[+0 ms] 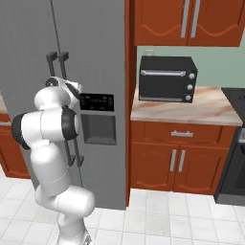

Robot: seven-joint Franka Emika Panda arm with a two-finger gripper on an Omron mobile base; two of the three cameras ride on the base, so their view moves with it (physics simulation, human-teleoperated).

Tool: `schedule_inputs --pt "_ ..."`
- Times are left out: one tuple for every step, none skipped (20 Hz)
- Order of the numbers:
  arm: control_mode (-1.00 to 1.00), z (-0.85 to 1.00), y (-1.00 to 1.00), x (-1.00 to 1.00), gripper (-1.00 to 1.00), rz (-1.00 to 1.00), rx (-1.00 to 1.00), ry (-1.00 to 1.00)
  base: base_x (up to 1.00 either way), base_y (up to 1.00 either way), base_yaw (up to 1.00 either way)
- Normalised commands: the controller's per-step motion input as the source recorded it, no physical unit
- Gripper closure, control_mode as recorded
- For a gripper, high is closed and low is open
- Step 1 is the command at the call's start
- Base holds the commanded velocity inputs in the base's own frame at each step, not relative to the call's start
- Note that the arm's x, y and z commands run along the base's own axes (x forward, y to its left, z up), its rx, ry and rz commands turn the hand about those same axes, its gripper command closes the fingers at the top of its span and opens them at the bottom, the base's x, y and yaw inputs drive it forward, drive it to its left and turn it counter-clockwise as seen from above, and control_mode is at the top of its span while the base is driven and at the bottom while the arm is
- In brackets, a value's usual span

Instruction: Store the hot dog in the freezer for long-term storage. Close the freezer door after placing the cooked food.

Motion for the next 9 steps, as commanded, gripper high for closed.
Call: schedule_inputs --pt "-1.00 0.43 0.00 0.61 -1.00 0.00 0.00 0.11 0.00 0.00 0.00" --pt "-1.00 0.41 0.00 0.61 -1.00 0.00 0.00 0.11 0.00 0.00 0.00" --pt "-1.00 0.41 0.00 0.61 -1.00 0.00 0.00 0.13 0.00 0.00 0.00" --pt "-1.00 0.41 0.00 0.59 -1.00 0.00 0.00 0.15 0.00 0.00 0.00" --pt "-1.00 0.43 0.00 0.59 -1.00 0.00 0.00 0.19 0.00 0.00 0.00" --pt "-1.00 0.44 0.00 0.59 -1.00 0.00 0.00 0.20 0.00 0.00 0.00" --pt "-1.00 0.45 0.00 0.58 -1.00 0.00 0.00 0.21 0.00 0.00 0.00" --pt "-1.00 0.45 0.00 0.56 -1.00 0.00 0.00 0.22 0.00 0.00 0.00" --pt "-1.00 0.44 0.00 0.55 -1.00 0.00 0.00 0.24 0.00 0.00 0.00"
